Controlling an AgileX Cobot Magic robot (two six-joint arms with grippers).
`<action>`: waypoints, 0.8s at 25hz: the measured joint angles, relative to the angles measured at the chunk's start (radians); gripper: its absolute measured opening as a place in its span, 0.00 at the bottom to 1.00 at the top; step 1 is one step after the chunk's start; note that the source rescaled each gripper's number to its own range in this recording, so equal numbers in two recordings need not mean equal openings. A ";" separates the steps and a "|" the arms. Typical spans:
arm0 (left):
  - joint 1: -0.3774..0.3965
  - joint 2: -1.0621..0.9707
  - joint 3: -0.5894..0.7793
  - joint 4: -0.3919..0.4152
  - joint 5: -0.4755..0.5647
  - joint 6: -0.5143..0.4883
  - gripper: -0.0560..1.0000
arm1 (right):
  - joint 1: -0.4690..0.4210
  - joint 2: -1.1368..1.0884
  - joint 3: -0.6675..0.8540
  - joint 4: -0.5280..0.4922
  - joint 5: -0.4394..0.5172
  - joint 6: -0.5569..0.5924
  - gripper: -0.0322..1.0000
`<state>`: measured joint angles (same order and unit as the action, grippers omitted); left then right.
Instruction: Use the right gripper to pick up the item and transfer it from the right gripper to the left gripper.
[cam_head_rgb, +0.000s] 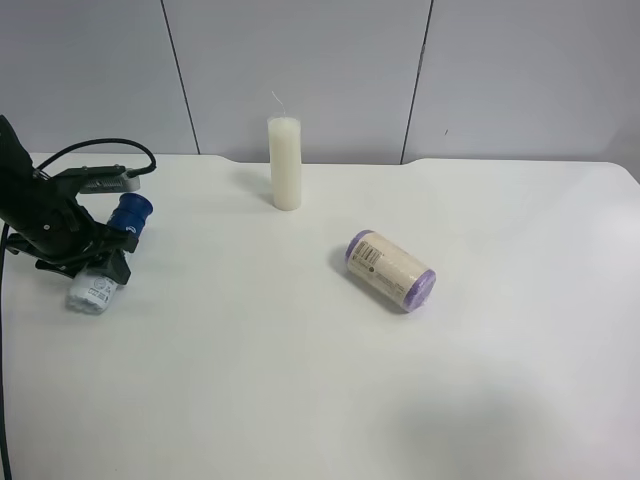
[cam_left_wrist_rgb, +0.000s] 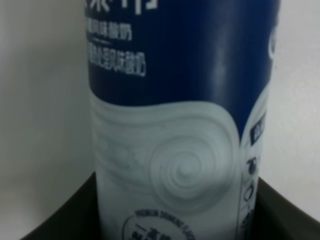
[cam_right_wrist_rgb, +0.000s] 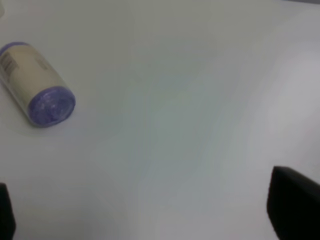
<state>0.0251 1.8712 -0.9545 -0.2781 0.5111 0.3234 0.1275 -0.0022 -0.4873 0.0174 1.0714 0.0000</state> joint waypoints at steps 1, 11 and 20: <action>0.000 0.004 0.000 -0.001 -0.005 0.000 0.06 | 0.000 0.000 0.000 0.000 0.000 0.000 0.99; 0.000 0.010 -0.001 -0.009 -0.032 -0.023 0.67 | 0.000 0.000 0.000 0.000 0.000 0.000 0.99; 0.000 -0.037 -0.001 -0.006 0.000 -0.034 0.99 | 0.000 0.000 0.000 0.000 0.000 0.000 0.99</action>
<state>0.0251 1.8345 -0.9553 -0.2843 0.5108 0.2895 0.1275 -0.0022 -0.4873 0.0174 1.0714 0.0000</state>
